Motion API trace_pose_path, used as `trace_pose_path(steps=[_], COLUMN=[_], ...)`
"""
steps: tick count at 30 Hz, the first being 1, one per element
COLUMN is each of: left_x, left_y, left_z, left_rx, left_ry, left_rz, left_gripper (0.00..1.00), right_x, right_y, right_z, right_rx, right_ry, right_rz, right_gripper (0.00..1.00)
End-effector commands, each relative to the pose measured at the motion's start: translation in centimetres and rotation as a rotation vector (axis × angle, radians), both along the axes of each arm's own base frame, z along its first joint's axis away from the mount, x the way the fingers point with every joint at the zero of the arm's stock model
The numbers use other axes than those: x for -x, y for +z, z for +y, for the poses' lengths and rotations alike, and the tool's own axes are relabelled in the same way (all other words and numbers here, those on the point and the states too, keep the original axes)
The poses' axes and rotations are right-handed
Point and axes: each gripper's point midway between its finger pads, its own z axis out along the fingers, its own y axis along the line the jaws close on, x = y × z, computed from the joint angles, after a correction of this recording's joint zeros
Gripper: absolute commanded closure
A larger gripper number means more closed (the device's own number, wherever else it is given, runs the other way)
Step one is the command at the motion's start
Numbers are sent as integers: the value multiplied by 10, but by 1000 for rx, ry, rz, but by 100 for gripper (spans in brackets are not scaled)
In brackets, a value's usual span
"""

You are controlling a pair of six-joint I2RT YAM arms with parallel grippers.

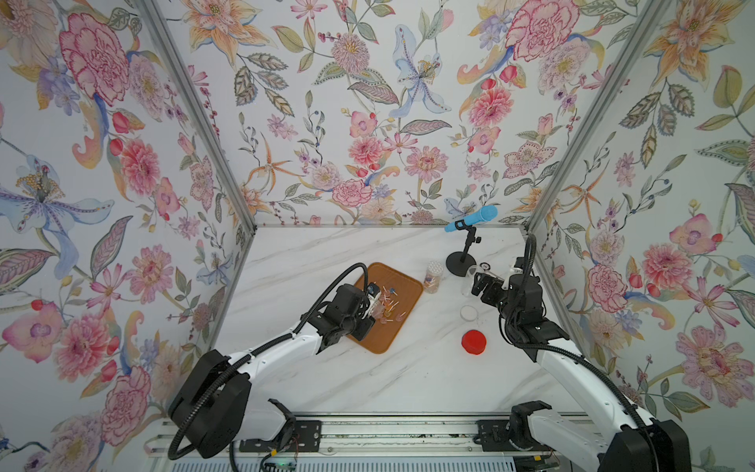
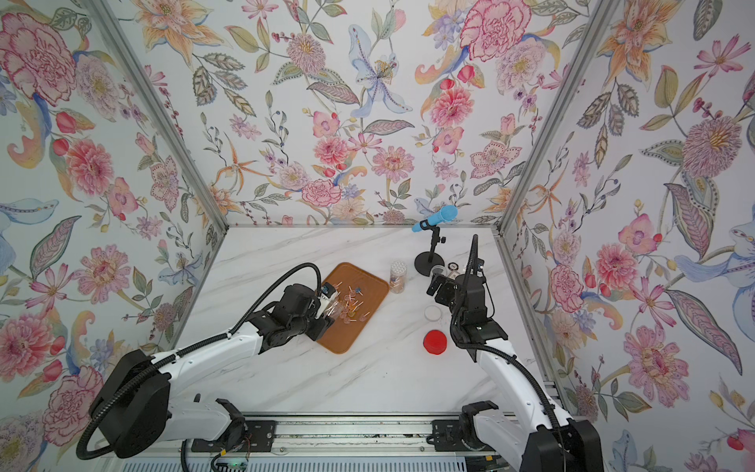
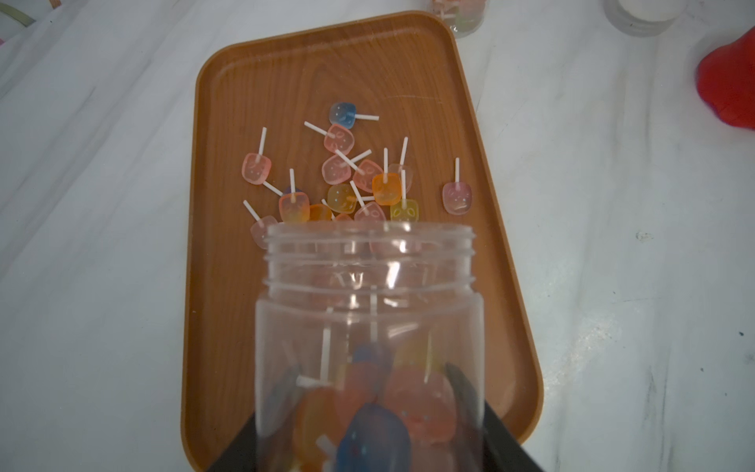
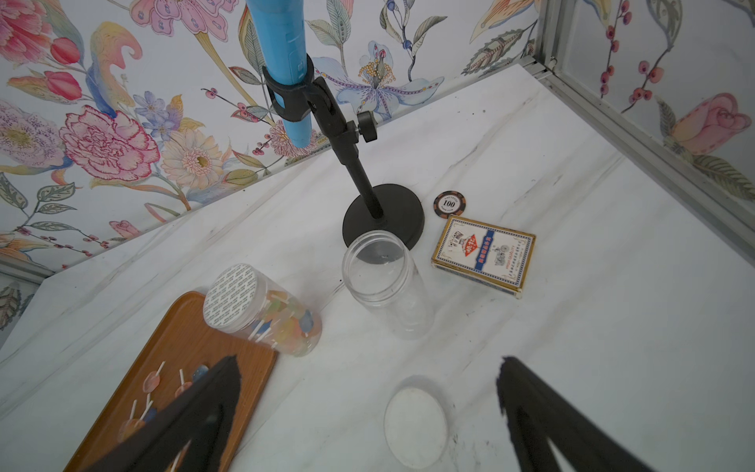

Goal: Pour the candies out of the jar
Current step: 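Pour the candies out of the jar onto the tray.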

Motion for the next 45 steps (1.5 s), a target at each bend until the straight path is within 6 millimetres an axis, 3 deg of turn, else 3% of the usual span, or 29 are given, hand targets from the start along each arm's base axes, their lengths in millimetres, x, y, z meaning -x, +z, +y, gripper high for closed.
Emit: trace_pose_path(steps=[1,7,16,25,33,45], left_x=[11,9,-3,-20,-11,-3], left_y=[-5,0,-17,8,-4,-1], left_z=[9,11,39,39,57,49], left_rx=[-105,-217,-508,-589,-820,-897], left_ry=[-57,-96,-65,-51,-28,-84], left_rz=[114,224,337,297,325,311], left_gripper=[100,100,100,100,100,100], right_x=[3,7,10,14,13,11], right_y=[5,2,1,3,-1,-8], right_z=[-1,1,2,0,1,2], right_rx=[-6,-42,-85,-100,-128,-152], right_ry=[8,16,16,3,-2,-9], right_rz=[-36,-53,-65,-88,-84,-73], right_gripper=[0,0,0,0,0,0])
